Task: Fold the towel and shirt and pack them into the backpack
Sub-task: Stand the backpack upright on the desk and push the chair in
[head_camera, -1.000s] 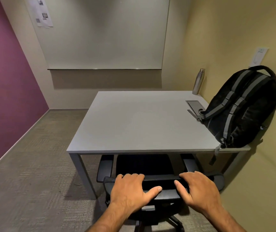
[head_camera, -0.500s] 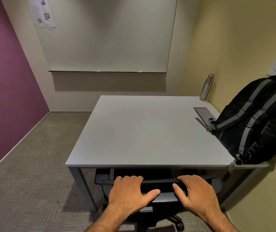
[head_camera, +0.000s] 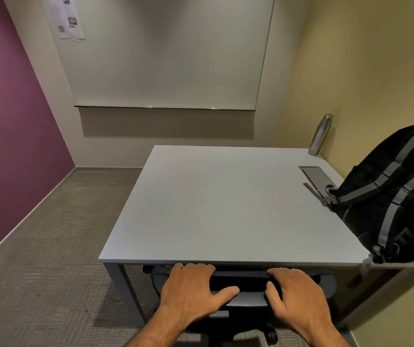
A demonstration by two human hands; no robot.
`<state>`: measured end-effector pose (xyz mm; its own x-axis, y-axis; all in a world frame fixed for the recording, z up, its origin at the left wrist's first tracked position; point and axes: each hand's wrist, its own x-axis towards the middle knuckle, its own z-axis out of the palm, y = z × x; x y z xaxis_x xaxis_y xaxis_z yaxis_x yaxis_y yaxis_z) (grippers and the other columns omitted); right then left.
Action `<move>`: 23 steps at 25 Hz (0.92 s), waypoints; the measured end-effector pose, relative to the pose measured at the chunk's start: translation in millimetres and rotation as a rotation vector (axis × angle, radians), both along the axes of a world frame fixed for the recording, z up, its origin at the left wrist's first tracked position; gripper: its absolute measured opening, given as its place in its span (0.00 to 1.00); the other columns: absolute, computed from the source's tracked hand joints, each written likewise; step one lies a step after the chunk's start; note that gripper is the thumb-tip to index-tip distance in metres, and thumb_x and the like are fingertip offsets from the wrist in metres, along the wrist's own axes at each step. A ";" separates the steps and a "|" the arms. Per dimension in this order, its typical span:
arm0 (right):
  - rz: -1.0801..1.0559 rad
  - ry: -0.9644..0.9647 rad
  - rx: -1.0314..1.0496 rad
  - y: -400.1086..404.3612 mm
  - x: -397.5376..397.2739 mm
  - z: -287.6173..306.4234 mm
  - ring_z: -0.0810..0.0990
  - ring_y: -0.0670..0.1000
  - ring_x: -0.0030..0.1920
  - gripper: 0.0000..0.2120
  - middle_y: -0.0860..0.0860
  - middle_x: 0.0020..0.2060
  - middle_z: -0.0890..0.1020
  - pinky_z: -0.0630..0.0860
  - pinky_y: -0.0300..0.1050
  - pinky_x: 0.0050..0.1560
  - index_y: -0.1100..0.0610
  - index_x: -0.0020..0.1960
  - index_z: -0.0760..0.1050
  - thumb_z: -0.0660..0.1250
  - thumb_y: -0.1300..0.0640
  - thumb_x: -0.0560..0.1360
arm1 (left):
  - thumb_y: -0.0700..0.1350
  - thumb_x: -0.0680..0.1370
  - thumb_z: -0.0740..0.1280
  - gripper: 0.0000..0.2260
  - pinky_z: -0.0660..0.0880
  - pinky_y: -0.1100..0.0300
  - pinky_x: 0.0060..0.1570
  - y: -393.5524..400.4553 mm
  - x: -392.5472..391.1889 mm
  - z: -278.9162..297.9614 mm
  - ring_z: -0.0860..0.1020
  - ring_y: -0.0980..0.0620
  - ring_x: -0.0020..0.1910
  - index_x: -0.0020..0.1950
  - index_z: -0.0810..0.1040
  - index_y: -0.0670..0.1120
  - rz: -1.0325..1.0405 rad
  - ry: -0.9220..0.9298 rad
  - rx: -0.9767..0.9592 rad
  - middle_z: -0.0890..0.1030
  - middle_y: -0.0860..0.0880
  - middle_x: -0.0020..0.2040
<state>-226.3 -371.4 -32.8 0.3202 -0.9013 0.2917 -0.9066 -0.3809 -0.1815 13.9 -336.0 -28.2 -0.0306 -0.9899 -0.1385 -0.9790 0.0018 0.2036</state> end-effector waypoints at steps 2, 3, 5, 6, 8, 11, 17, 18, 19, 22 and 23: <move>-0.007 0.004 0.012 -4.0 3.8 -2.6 0.79 0.45 0.42 0.22 0.43 0.40 0.83 0.69 0.33 0.38 0.47 0.47 0.80 0.51 0.39 0.72 | 0.81 0.68 0.45 0.42 0.65 0.51 0.67 -4.3 4.9 -0.1 0.76 0.54 0.59 0.67 0.74 0.55 0.003 0.008 -0.003 0.80 0.57 0.59; -0.008 0.005 0.014 -6.4 5.7 -3.7 0.79 0.45 0.42 0.22 0.43 0.41 0.83 0.70 0.34 0.38 0.47 0.47 0.80 0.51 0.39 0.72 | 0.81 0.68 0.45 0.41 0.65 0.51 0.66 -6.0 7.4 -0.3 0.76 0.54 0.57 0.65 0.75 0.56 0.004 0.008 -0.013 0.80 0.57 0.58; -0.008 0.004 0.017 -10.0 9.6 -3.9 0.79 0.45 0.43 0.23 0.42 0.41 0.83 0.68 0.33 0.38 0.47 0.48 0.80 0.50 0.38 0.72 | 0.81 0.68 0.45 0.40 0.67 0.52 0.64 -9.8 11.3 -0.8 0.77 0.55 0.53 0.61 0.77 0.56 0.004 0.003 -0.025 0.81 0.57 0.53; -0.007 -0.001 0.020 -11.1 11.2 -3.1 0.78 0.44 0.42 0.23 0.42 0.42 0.83 0.66 0.32 0.38 0.47 0.48 0.80 0.50 0.38 0.72 | 0.82 0.67 0.44 0.41 0.67 0.52 0.64 -11.7 12.8 -1.4 0.77 0.54 0.52 0.61 0.77 0.56 0.006 0.004 -0.028 0.81 0.57 0.53; -0.006 -0.004 0.024 -14.3 14.2 -1.9 0.77 0.43 0.42 0.23 0.41 0.41 0.83 0.65 0.32 0.37 0.46 0.48 0.80 0.49 0.37 0.72 | 0.82 0.67 0.44 0.42 0.67 0.52 0.64 -16.3 14.9 -2.7 0.77 0.54 0.54 0.62 0.76 0.56 0.009 0.005 -0.025 0.81 0.57 0.54; -0.004 -0.015 0.027 -20.8 15.9 -1.9 0.76 0.42 0.40 0.23 0.40 0.39 0.81 0.65 0.31 0.38 0.44 0.48 0.78 0.48 0.37 0.73 | 0.82 0.67 0.43 0.41 0.67 0.51 0.63 -23.3 16.1 -4.4 0.78 0.54 0.52 0.60 0.77 0.56 0.004 0.000 -0.020 0.82 0.56 0.53; 0.003 -0.005 0.029 -34.1 20.7 -4.9 0.76 0.42 0.40 0.24 0.39 0.40 0.81 0.66 0.31 0.40 0.43 0.48 0.78 0.45 0.35 0.72 | 0.82 0.67 0.42 0.43 0.68 0.51 0.63 -34.9 20.6 -4.9 0.78 0.53 0.53 0.61 0.77 0.54 0.018 -0.020 -0.014 0.82 0.55 0.54; 0.002 0.000 0.027 -36.0 21.8 -4.4 0.75 0.42 0.40 0.25 0.39 0.40 0.81 0.65 0.31 0.39 0.43 0.48 0.78 0.45 0.35 0.72 | 0.82 0.67 0.42 0.44 0.68 0.51 0.64 -36.3 21.4 -4.0 0.78 0.53 0.54 0.62 0.76 0.54 0.020 -0.025 -0.014 0.82 0.55 0.55; 0.002 0.004 0.022 -37.7 23.0 -3.2 0.75 0.42 0.40 0.25 0.40 0.40 0.81 0.64 0.31 0.38 0.43 0.48 0.78 0.45 0.35 0.72 | 0.82 0.67 0.42 0.44 0.68 0.51 0.64 -37.9 21.9 -3.3 0.78 0.53 0.55 0.63 0.76 0.54 0.022 -0.028 -0.014 0.82 0.55 0.56; 0.007 0.011 0.013 -43.9 25.0 -1.3 0.75 0.42 0.39 0.24 0.40 0.39 0.81 0.62 0.31 0.37 0.43 0.47 0.78 0.46 0.35 0.72 | 0.82 0.67 0.42 0.45 0.68 0.51 0.64 -43.2 22.9 -3.3 0.77 0.53 0.56 0.65 0.75 0.54 0.028 -0.033 -0.012 0.81 0.55 0.57; 0.009 0.012 0.013 -45.8 25.2 -1.1 0.75 0.42 0.39 0.24 0.40 0.39 0.80 0.62 0.31 0.36 0.43 0.47 0.78 0.46 0.35 0.72 | 0.82 0.67 0.42 0.45 0.68 0.51 0.64 -45.2 23.4 -3.3 0.77 0.53 0.56 0.65 0.75 0.55 0.032 -0.032 -0.014 0.81 0.55 0.57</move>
